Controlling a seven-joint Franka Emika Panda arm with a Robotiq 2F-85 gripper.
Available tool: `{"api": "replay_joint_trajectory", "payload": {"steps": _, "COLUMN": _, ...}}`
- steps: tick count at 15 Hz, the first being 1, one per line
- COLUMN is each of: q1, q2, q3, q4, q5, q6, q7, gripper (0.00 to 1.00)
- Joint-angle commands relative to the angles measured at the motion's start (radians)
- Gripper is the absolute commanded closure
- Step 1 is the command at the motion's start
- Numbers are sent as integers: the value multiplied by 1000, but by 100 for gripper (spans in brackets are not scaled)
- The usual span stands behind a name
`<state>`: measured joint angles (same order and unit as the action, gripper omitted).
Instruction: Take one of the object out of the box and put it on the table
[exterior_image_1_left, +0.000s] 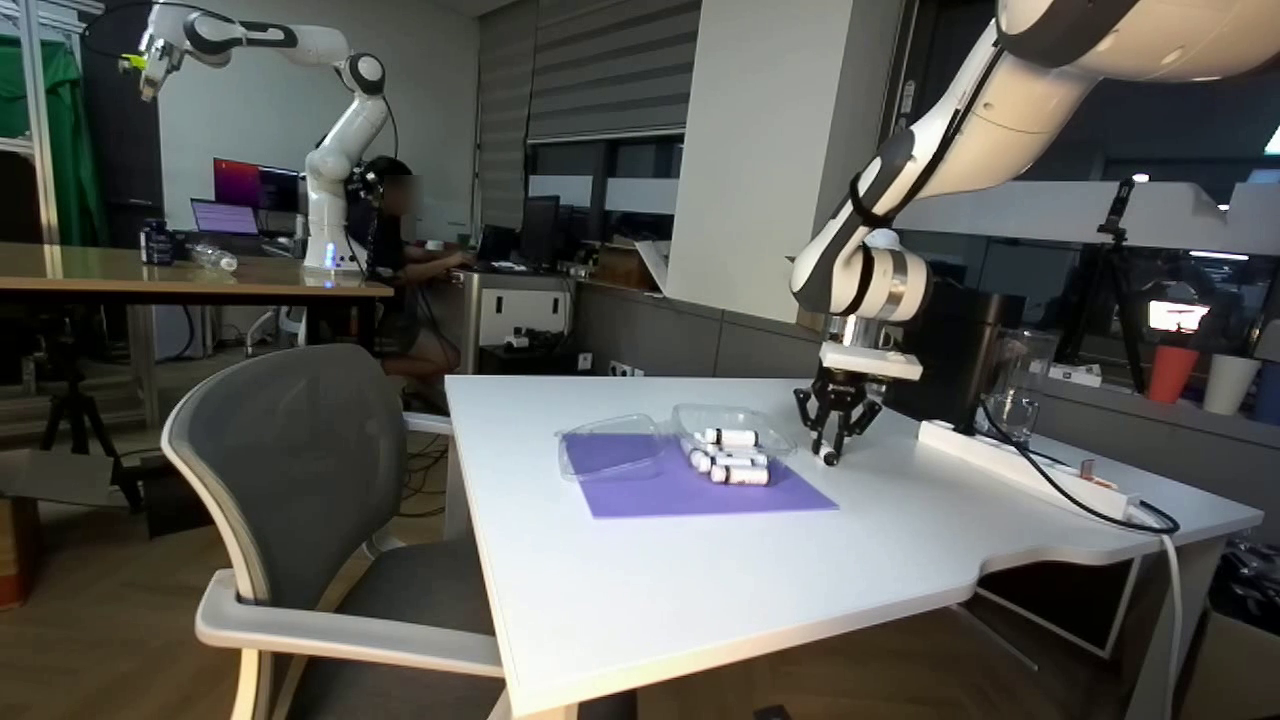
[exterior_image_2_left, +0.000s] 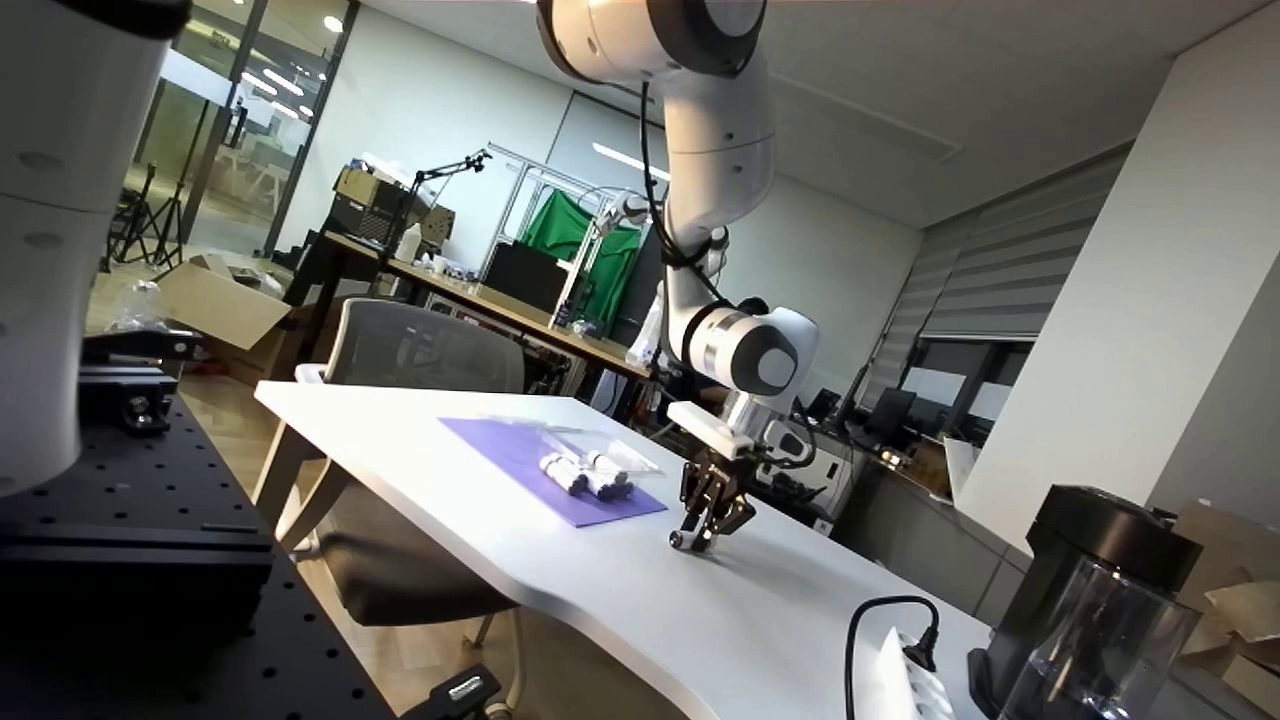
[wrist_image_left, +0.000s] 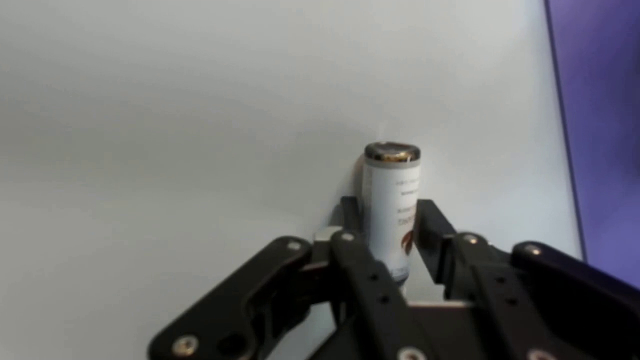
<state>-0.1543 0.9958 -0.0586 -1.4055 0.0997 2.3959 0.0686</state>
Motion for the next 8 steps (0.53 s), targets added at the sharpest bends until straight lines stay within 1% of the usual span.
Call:
{"api": "replay_joint_trajectory", "payload": {"steps": 1, "q1": -19, "q2": -45, "q3": 51, "q4": 14, "q5": 33, "q6": -61, "q7": -41, "gripper": 35}}
{"api": "replay_joint_trajectory", "payload": {"steps": 2, "q1": -27, "q2": -72, "q3": 75, "q4": 8, "q5": 35, "q6": -80, "q7": -89, "gripper": 29}}
{"api": "replay_joint_trajectory", "payload": {"steps": 3, "q1": -45, "q2": -97, "q3": 111, "q4": 9, "q5": 47, "q6": -131, "q7": -156, "gripper": 21}}
{"api": "replay_joint_trajectory", "payload": {"steps": 5, "q1": -38, "q2": -149, "q3": 124, "q4": 10, "q5": 23, "q6": -224, "q7": -246, "gripper": 7}}
{"api": "replay_joint_trajectory", "payload": {"steps": 6, "q1": -18, "q2": -89, "q3": 92, "q4": 20, "q5": 30, "q6": -148, "q7": -180, "gripper": 2}}
{"api": "replay_joint_trajectory", "payload": {"steps": 7, "q1": -16, "q2": -111, "q3": 96, "q4": 19, "q5": 32, "q6": -169, "q7": -191, "gripper": 19}}
{"api": "replay_joint_trajectory", "payload": {"steps": 8, "q1": -14, "q2": -115, "q3": 94, "q4": 19, "q5": 31, "q6": -168, "q7": -191, "gripper": 11}}
